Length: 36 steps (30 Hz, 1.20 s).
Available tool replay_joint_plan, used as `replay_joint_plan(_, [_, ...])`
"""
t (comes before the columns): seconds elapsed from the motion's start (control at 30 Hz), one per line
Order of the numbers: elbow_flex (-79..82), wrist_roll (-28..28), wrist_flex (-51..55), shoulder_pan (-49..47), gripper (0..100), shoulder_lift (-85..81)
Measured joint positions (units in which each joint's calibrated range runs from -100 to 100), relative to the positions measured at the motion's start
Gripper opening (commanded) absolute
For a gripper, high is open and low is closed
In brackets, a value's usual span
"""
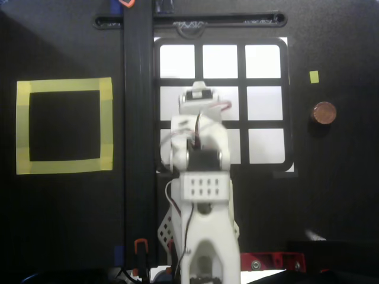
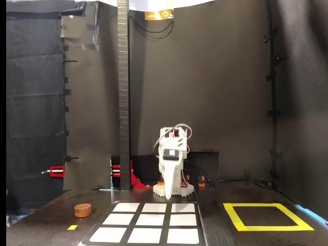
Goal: Pick and place at Grid spot 2
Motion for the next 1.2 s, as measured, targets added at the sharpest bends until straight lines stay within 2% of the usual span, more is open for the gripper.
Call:
replay_joint_plan(0.23, [-26.37, 0.0, 4.19, 1.89, 0, 29.5])
replay_joint_plan(0.6, [-78.56, -0.05, 30.78, 4.84, 0, 72.24])
replay_joint_plan(0.77, [-91.61, 0.93, 42.92, 5.17, 0, 82.16])
replay_joint_plan(0.93, [-92.88, 2.0, 44.89, 5.5, 0, 83.2])
replay_joint_plan(1.03, [-92.88, 4.59, 45.38, 5.82, 0, 83.55])
replay_joint_plan(1.2, [-92.88, 17.14, 44.73, 10.17, 0, 83.81])
